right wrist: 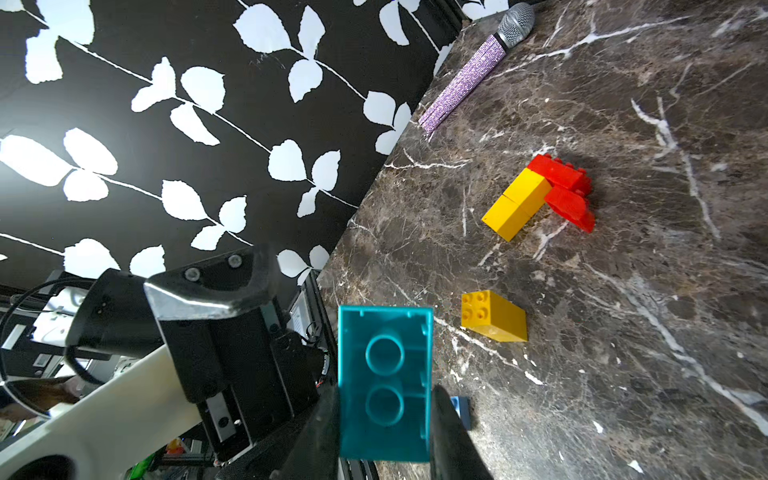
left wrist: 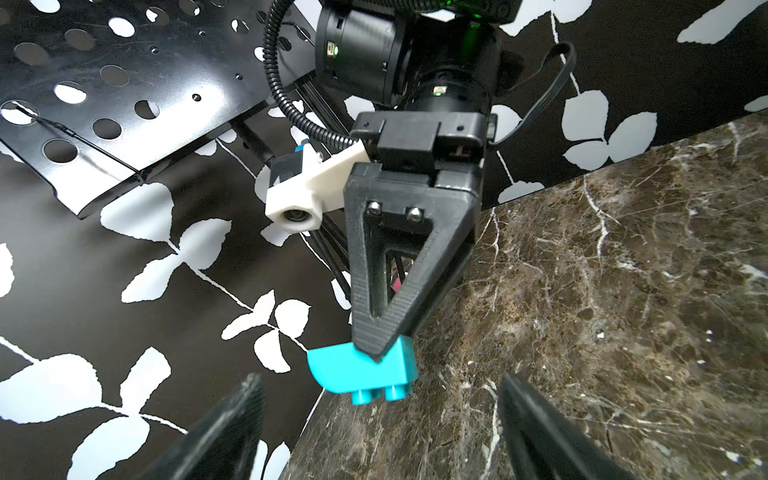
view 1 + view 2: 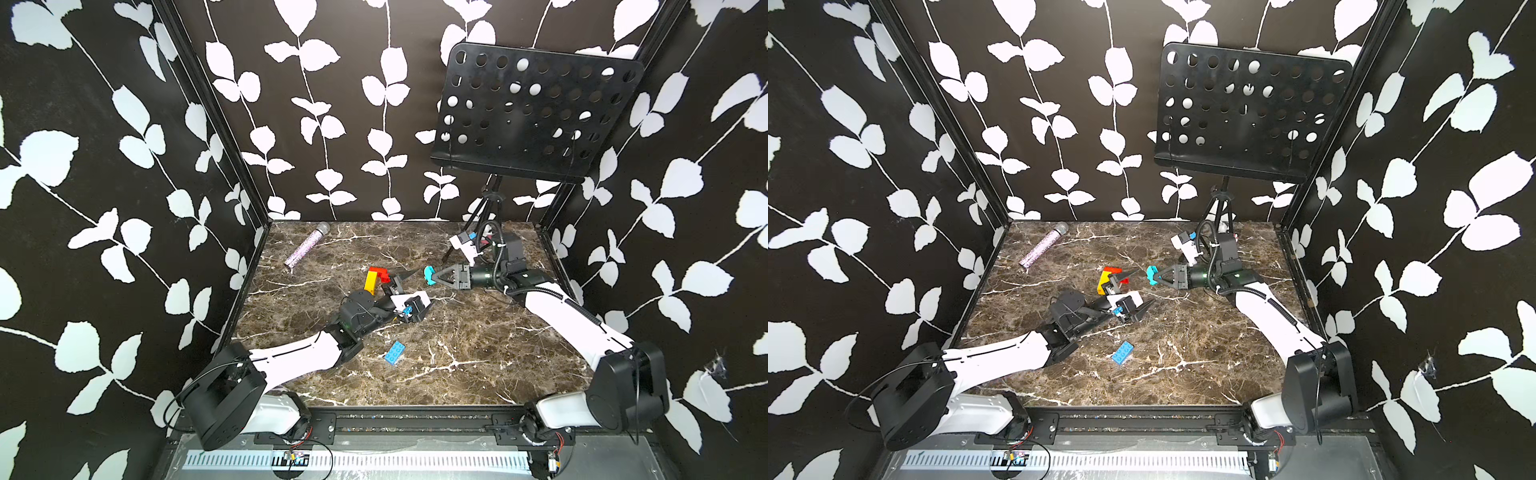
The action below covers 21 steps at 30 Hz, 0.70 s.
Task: Assemble the letter r with lego
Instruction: Pick up the lego brick from the center of the board.
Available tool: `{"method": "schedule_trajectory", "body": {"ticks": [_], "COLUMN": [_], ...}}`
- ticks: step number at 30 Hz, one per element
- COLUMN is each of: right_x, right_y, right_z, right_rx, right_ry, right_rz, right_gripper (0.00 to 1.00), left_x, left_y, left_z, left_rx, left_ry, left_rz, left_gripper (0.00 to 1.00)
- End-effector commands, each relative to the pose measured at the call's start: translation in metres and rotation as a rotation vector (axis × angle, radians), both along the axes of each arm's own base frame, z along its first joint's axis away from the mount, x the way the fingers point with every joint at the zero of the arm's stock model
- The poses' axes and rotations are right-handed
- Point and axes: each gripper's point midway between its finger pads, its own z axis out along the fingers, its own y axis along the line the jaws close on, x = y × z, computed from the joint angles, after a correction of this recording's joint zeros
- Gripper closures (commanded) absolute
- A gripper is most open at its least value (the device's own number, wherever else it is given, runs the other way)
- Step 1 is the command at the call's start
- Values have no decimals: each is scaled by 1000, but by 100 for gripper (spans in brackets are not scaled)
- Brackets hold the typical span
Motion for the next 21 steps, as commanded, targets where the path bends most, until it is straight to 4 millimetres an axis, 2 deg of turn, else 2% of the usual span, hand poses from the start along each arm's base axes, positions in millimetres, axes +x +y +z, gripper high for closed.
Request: {"method": "schedule_trajectory", "body": {"ticks": [1, 9, 16, 18, 20, 21], "right_x": [-12, -37, -45, -48, -50, -51], "right_y": [3, 9, 12, 12, 12, 11], "right_z": [21, 41, 35, 35, 35, 35], "right_rx": [63, 113, 103, 106, 105, 101], "right_ry": [-52, -106, -107, -108, -114, -117], "right_rz": [46, 135, 169, 180, 183, 182], "right_gripper": [86, 84, 84, 84, 84, 84], "left_x": [-3, -7, -8, -6, 1, 5], "left_y": [-6, -17, -22, -21, -16, -10], "left_z": [22, 22, 25, 25, 27, 30], "left_rx": [-46, -92, -126, -125, -145, -165], "left_ry": [-31, 33, 74, 78, 69, 58], "left_rz": [-38, -109, -145, -136, -86, -52], "left_gripper": [16, 32, 39, 38, 26, 24]}}
